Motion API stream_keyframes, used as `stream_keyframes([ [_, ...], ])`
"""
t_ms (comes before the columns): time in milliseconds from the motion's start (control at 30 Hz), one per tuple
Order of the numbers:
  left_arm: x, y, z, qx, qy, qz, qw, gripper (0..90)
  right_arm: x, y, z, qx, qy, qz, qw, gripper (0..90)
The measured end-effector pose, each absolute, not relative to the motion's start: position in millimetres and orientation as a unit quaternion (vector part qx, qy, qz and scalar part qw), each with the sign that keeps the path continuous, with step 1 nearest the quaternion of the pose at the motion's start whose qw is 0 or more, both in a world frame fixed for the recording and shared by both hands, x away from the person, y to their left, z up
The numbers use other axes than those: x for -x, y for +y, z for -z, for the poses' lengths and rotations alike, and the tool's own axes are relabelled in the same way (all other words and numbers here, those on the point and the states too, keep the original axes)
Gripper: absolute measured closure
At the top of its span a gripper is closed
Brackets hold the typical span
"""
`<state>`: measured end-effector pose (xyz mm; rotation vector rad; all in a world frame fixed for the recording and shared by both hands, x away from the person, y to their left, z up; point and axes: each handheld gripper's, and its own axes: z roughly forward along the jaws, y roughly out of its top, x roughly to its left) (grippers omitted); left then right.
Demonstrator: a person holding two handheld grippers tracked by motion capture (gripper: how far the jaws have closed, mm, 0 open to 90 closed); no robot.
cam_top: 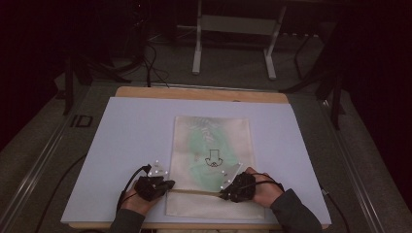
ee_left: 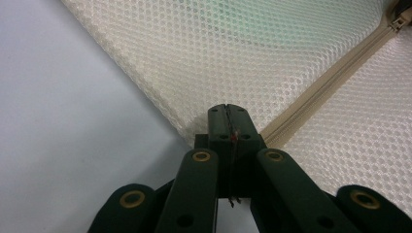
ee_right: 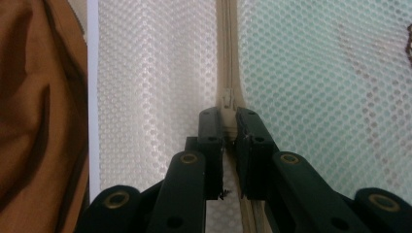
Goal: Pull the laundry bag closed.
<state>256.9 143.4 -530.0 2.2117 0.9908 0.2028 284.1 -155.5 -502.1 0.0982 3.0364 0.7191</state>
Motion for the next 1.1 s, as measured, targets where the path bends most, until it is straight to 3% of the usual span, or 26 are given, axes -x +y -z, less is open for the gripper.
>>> stream_keyframes([
  [1100,-256,143,530,-0.851,0.385,-0.077,0.349,89.4,-289,-179,503,-0.052,0.969,-0.239,0.010,82.5],
])
